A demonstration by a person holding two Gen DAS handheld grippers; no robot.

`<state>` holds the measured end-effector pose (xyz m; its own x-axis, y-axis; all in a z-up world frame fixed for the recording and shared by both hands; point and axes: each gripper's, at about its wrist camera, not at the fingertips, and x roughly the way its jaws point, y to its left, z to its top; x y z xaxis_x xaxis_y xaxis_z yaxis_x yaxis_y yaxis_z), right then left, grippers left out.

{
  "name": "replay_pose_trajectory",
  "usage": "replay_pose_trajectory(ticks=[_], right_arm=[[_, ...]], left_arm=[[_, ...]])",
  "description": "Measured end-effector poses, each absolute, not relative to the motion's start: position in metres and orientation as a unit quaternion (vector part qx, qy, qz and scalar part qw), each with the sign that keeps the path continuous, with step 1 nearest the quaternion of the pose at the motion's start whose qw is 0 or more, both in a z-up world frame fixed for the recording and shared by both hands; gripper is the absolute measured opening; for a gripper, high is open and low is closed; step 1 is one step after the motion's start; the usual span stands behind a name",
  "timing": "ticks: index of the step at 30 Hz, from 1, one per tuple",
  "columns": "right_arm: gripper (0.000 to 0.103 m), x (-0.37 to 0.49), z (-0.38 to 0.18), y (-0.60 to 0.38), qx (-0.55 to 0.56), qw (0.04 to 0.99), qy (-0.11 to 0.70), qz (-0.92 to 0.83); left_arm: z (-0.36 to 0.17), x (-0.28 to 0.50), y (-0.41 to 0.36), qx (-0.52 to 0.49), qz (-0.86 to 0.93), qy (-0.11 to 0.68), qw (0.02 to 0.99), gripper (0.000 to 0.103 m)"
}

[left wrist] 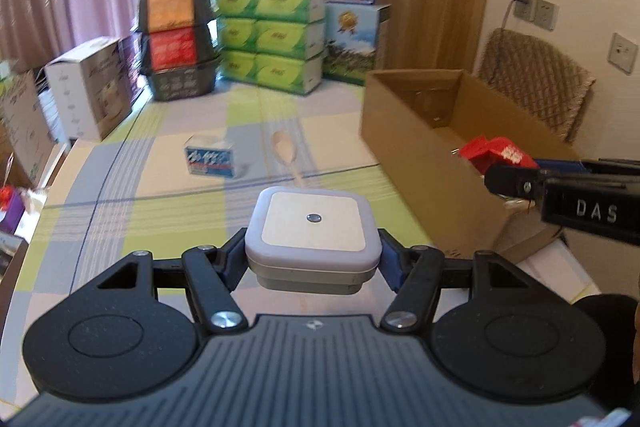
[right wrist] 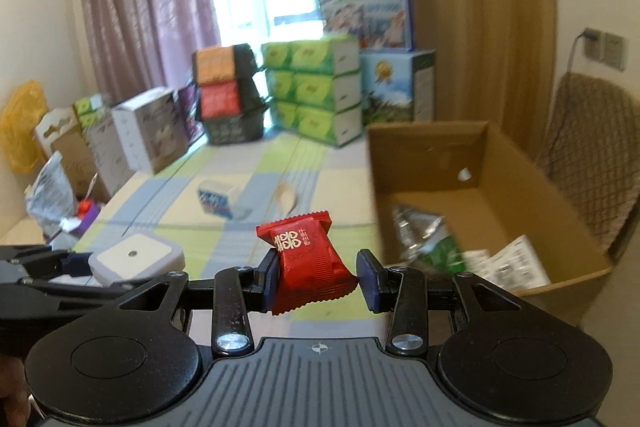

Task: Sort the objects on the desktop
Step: 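Lift and carry the night light and candy packet over the cardboard box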

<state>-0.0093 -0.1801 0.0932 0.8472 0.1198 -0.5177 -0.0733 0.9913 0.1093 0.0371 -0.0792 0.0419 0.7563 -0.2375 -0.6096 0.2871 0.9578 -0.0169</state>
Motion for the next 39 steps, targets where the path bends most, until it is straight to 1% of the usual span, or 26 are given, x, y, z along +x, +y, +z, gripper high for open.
replay_pose_trajectory(ticks=[7,20,39], right_arm=[[0.038,-0.018,0.109,-0.221,0.056,0.964,0.26,0.005],[0.038,-0.031,0.11,-0.286,0.081,0.963,0.254,-0.049],[0.038,-0.022,0.104,-0.32,0.094,0.959,0.258,-0.069]], left_arm=[[0.06,0.03,-0.124,0.052,-0.177,0.3,0.936,0.06],[0.073,0.033,-0.189,0.07,-0.227,0.287,0.928,0.06],[0.074,0.048,-0.23,0.085,-0.258,0.282,0.92,0.06]])
